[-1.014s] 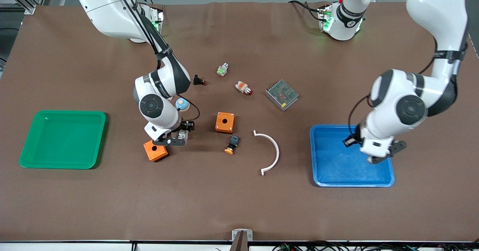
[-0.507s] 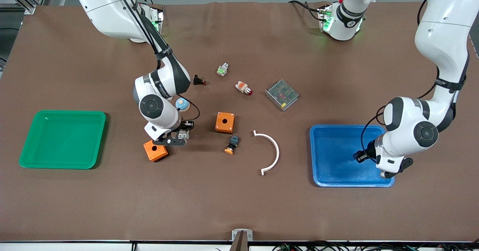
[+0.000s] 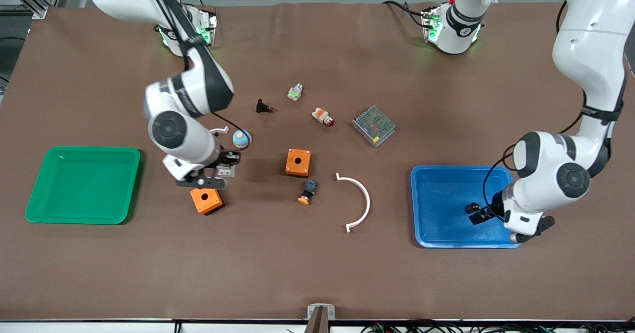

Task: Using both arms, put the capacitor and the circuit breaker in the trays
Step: 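Release the capacitor in the blue tray while the right gripper carries the breaker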

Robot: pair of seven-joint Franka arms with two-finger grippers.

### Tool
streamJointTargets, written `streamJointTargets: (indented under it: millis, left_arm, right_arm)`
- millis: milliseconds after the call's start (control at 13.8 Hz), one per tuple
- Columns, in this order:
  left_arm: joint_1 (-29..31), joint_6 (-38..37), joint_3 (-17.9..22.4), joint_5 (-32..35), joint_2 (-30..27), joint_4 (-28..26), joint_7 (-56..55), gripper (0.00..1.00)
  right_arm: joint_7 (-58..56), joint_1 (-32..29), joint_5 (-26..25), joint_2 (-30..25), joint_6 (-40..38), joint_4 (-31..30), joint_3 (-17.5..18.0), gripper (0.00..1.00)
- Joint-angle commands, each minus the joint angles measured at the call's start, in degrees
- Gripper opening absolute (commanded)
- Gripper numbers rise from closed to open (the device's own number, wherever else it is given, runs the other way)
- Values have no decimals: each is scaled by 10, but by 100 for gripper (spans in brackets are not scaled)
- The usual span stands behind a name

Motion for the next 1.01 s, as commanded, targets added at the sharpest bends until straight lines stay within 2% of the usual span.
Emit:
streamJointTargets:
  millis: [0,145,290,435,652,797,942]
  left_arm:
    - [0,-61,-4,10,-102,-14,60,100]
    - [0,-102,-5,10,-157,-13,102,100]
    - [1,-161,-4,9,-216,-7,161,100]
    - [1,-226,-3,2,-265,6,201,100]
    - [-3,-339,-7,-4,-310,41,221,100]
    - [-42,-386,26,-35,-347,45,243,100]
    - [-94,-417,100,-67,-368,42,262,100]
  right_arm:
    - [-31,-68,0,-50,-77,16,6,24]
    - [-64,-121,-2,-59,-116,35,6,24]
    - [-85,-165,-26,-58,-136,47,6,24]
    - [-121,-207,-53,-53,-135,47,6,24]
    - [-201,-270,-59,-43,-124,51,6,23]
    - [-252,-303,-61,-21,-95,52,6,23]
    - [-297,-331,-60,4,-59,52,6,23]
